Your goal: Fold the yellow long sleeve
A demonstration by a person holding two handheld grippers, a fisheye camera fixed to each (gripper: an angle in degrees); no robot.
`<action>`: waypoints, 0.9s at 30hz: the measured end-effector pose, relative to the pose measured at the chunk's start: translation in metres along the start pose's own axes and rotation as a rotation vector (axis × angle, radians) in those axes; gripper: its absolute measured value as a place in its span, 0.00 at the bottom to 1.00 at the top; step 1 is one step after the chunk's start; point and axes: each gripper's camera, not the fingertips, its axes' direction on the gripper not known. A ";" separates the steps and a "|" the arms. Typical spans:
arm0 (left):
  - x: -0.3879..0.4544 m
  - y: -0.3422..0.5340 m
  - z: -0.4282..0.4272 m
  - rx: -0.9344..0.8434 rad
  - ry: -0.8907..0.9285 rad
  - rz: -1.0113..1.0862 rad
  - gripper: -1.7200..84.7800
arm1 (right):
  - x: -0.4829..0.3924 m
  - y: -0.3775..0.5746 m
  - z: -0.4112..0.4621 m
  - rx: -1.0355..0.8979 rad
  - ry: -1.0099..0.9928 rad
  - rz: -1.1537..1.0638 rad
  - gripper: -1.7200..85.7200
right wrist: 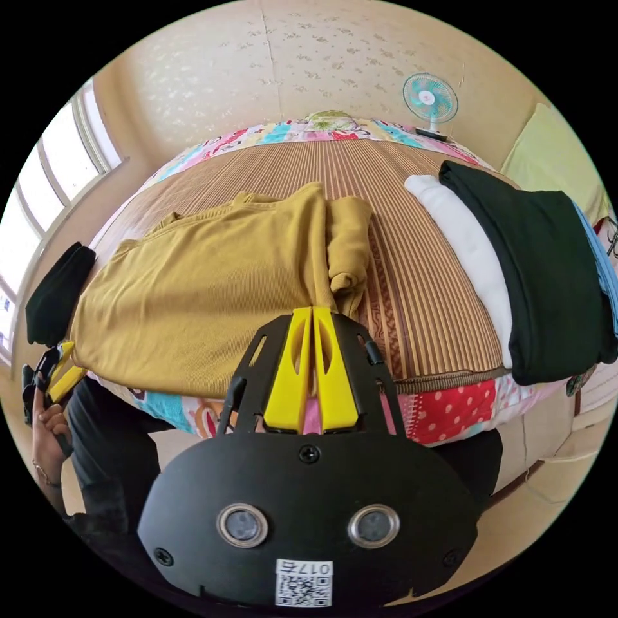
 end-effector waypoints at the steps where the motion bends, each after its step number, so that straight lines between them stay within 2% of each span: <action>1: 0.004 -0.002 0.001 0.005 -0.011 -0.002 0.11 | 0.003 0.000 0.000 0.007 -0.009 -0.003 0.02; 4: 0.044 -0.008 0.005 0.041 -0.010 0.086 0.08 | 0.017 -0.003 -0.002 0.010 -0.044 -0.011 0.02; 7: 0.122 -0.010 0.024 0.040 0.030 0.294 0.08 | 0.036 -0.008 -0.004 0.010 -0.088 -0.011 0.02; 10: 0.214 0.010 0.069 -0.020 0.032 0.594 0.08 | 0.053 -0.016 -0.005 0.001 -0.109 -0.018 0.02; 12: 0.265 0.048 0.115 -0.127 0.020 0.748 0.08 | 0.065 -0.025 -0.007 -0.023 -0.109 -0.013 0.02; 17: 0.294 0.141 0.203 -0.383 -0.013 0.993 0.09 | 0.098 -0.033 -0.017 -0.009 -0.126 -0.040 0.03; 18: 0.290 0.155 0.220 -0.442 -0.107 0.988 0.09 | 0.108 -0.037 -0.023 -0.027 -0.131 -0.027 0.03; 20: 0.280 0.161 0.224 -0.443 -0.203 0.907 0.10 | 0.126 -0.040 -0.034 -0.074 -0.150 -0.006 0.03; 23: 0.261 0.151 0.190 -0.342 -0.174 0.866 0.11 | 0.170 -0.030 -0.057 -0.055 -0.258 0.039 0.04; 27: 0.213 0.110 0.149 -0.259 -0.236 0.713 0.20 | 0.248 -0.005 -0.088 -0.013 -0.512 0.219 0.06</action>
